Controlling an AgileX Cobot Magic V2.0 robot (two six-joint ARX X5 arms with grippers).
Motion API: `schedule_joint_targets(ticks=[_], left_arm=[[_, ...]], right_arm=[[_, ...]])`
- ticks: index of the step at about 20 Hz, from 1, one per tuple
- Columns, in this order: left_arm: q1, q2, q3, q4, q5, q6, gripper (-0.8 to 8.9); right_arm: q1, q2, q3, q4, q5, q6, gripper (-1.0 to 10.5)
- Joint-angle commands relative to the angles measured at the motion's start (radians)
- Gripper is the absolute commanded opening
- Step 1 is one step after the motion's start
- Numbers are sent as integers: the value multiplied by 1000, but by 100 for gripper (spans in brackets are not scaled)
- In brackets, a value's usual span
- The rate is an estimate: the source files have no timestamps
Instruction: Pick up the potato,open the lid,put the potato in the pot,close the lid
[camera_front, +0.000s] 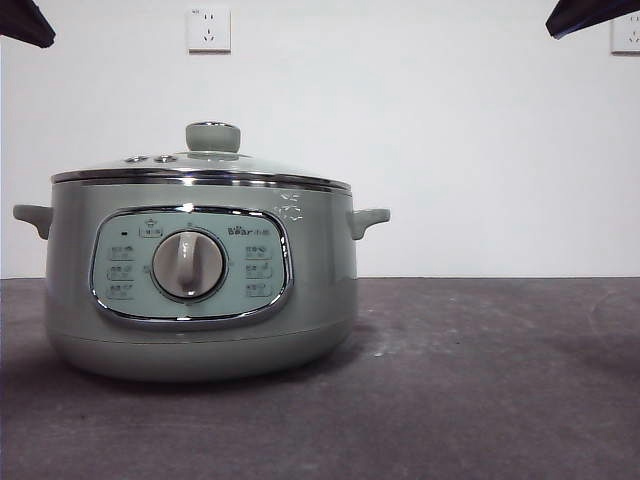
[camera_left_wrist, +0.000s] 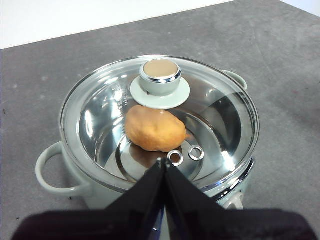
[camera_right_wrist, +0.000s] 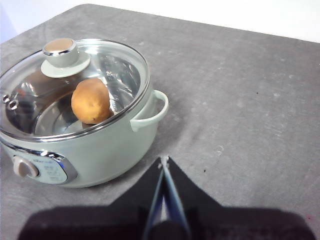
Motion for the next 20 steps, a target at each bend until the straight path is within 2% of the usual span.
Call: schedule_joint_targets(ticks=[1,5,12,15,20], left_arm=[[8,-28,-3,-30,-17,80,-3],[128,-140,-55,-7,11,105,-3],[428,-444,-428,299,157,110,-3],[490,-522,-541,330,163,109,-3],[523,-559,-625,325,163,111,-3]], right_arm=[[0,-1,-7,8,-1,10,-16],[0,-3,-7,8,-1,10,-16],[0,-3,-7,8,-1,10,-16],[0,-3,-7,8,-1,10,-16],[0,-3,-7,8,-1,10,-16]])
